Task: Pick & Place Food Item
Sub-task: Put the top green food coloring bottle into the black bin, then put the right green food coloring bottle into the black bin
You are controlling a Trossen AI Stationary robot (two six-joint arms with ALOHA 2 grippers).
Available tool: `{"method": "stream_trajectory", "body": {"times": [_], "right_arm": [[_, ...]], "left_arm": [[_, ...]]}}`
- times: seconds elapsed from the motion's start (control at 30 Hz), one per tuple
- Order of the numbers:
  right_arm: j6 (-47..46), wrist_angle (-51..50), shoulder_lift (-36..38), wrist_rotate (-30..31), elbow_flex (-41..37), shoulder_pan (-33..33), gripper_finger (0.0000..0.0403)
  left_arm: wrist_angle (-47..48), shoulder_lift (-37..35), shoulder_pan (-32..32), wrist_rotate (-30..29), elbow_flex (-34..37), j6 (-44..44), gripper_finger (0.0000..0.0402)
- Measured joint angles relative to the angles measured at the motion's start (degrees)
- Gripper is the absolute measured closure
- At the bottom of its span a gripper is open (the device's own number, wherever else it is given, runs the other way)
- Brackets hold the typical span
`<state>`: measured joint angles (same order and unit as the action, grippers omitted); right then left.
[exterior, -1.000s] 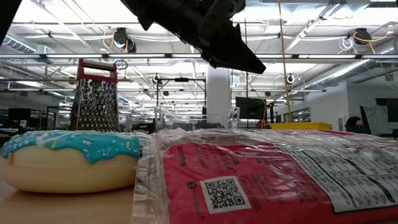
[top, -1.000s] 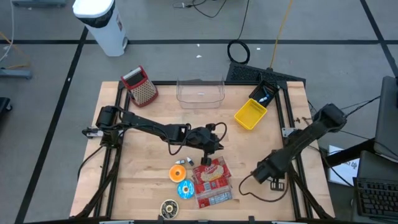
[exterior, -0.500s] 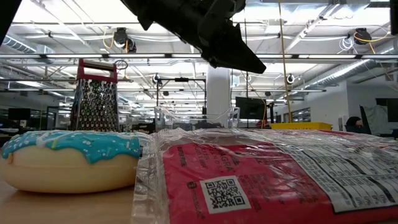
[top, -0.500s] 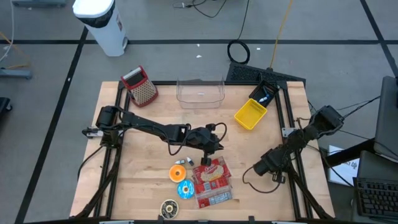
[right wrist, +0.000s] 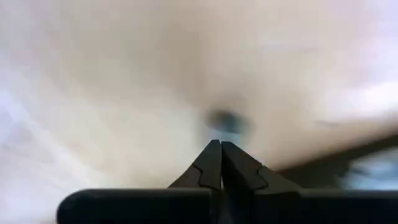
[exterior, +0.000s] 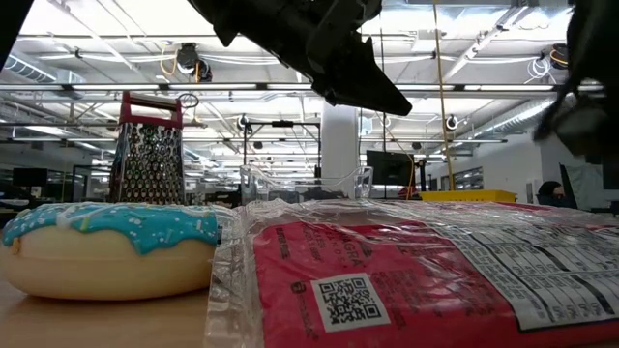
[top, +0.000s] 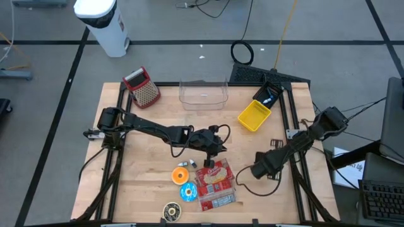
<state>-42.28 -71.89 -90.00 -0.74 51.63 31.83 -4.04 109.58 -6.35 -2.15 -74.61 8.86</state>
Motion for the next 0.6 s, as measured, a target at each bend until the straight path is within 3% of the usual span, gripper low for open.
{"method": "stream_trajectory", "body": {"times": [0.2, 0.33, 0.6], "right_arm": [[-4.13, -7.15, 0.37, 7.34, 7.05, 0.00, 0.0403], [-3.00, -7.26, 1.20, 5.57, 6.34, 0.00, 0.0392], [8.52, 1.56, 7.37, 0.73, 0.19, 2.45, 0.0270]], "left_arm": [[0.01, 0.00, 0.00, 0.02, 0.00, -0.07, 0.0376], [0.23, 0.00, 0.00, 0.02, 0.00, -0.17, 0.0376], [1.82, 0.00, 0.00, 0.06, -0.02, -0.42, 0.0376]]}}
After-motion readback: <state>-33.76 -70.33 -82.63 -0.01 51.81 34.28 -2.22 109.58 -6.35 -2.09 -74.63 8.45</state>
